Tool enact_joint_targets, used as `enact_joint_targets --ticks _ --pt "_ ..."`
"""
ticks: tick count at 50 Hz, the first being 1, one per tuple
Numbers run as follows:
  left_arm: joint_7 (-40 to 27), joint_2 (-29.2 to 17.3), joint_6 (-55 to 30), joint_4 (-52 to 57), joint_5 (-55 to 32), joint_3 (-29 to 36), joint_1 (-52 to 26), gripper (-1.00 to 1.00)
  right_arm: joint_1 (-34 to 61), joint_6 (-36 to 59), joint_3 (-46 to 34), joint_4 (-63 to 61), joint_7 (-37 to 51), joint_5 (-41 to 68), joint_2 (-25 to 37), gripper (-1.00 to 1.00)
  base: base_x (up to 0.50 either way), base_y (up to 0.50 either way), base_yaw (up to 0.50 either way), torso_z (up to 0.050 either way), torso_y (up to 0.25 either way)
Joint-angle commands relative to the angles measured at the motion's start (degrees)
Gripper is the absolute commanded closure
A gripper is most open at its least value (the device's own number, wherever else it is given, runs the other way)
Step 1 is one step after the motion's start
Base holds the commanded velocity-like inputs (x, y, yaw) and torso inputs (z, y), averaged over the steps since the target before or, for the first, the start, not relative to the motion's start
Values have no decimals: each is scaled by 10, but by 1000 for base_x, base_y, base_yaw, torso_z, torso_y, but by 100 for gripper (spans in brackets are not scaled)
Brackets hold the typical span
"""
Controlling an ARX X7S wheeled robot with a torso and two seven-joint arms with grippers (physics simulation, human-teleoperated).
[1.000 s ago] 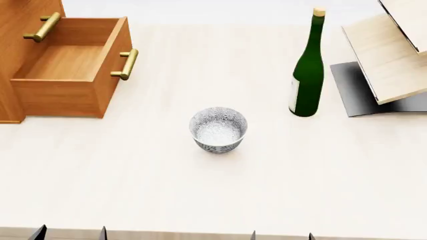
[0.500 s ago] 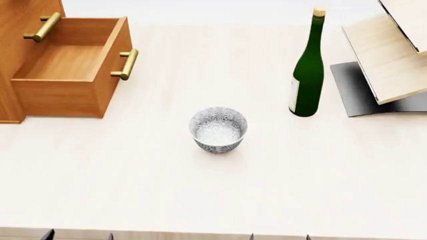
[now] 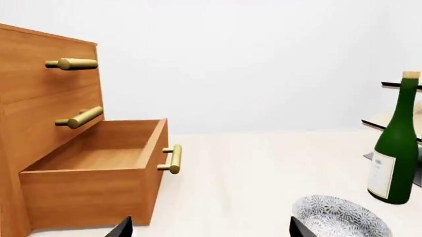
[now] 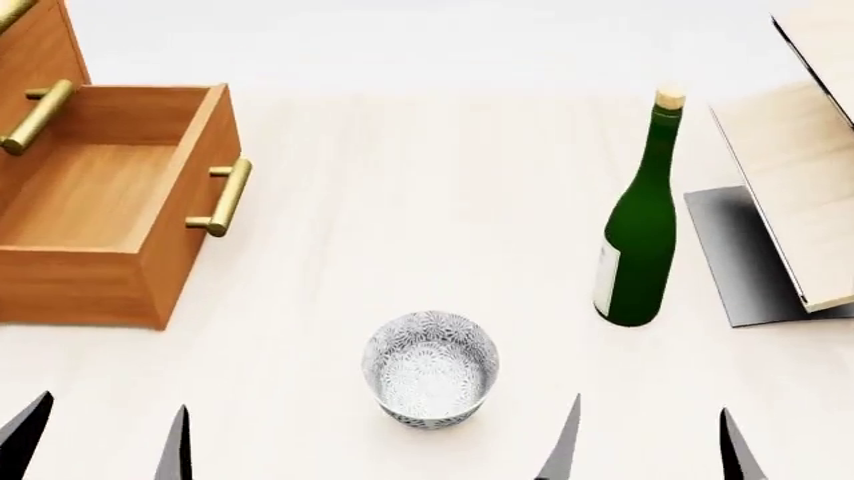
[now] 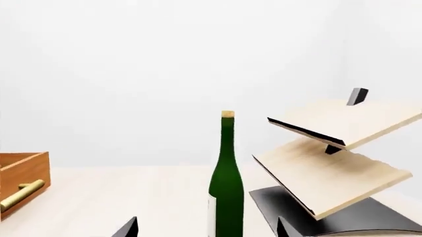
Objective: Put the bowl on top of the cabinet.
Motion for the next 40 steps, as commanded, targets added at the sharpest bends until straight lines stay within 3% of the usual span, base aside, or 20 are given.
enact_joint_targets --ticks 1,40 --pt "13 -7 -48 99 -13 -17 16 -100 -38 5 39 -112 -7 14 7 -100 500 0 0 0 0" --pt "9 -26 -29 114 -20 -3 28 -100 -61 -35 34 -132 5 23 31 -100 500 0 0 0 0"
